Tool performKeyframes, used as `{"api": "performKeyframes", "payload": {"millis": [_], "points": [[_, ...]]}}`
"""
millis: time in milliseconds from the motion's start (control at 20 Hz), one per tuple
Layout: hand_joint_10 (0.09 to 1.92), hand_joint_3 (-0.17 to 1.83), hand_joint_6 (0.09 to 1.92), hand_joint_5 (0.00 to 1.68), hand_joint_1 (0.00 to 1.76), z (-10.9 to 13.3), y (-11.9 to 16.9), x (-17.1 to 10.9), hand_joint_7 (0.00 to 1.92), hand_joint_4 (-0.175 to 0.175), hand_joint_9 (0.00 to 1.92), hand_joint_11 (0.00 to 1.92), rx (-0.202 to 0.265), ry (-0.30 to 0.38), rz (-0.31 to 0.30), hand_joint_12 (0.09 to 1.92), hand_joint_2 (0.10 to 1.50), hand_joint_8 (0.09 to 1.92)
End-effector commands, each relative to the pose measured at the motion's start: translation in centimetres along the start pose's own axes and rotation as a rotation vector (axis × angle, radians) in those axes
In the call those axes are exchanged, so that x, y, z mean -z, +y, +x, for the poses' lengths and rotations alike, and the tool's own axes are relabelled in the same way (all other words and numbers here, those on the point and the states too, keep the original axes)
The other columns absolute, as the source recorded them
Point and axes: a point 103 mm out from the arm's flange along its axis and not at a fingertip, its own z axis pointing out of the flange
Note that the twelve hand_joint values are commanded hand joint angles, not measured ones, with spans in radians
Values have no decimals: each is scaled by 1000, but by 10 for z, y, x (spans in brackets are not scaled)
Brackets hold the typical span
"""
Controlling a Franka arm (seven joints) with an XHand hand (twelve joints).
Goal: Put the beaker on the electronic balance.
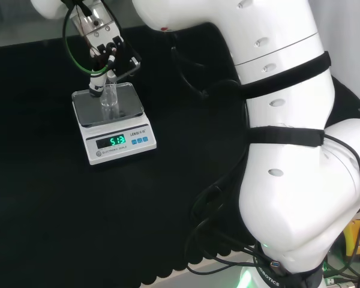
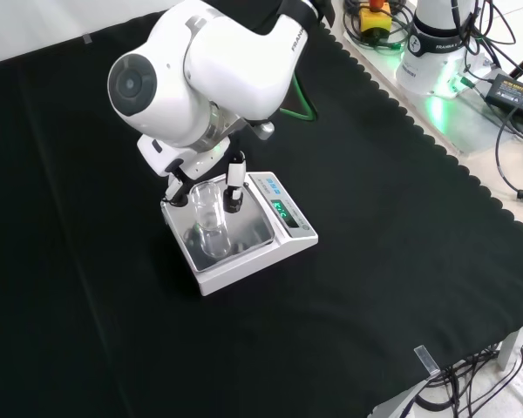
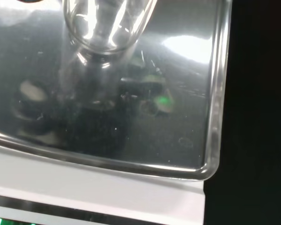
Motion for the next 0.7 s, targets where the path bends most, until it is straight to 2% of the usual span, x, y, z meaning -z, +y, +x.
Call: {"api": "performKeyframes", "payload": {"millis": [50,450,700], "points": [[87,-166,922,494,577,-7,-9,11,817,-92,1254,1136,-12,16,-30,898,792,844],[87,-156,904,491,547,-40,-47,33,800,-91,1241,1113,-29,91,-98,931,792,844],[87,-139,896,498,566,-65,-77,29,806,-100,1252,1155,-45,139,-117,908,822,844]]}}
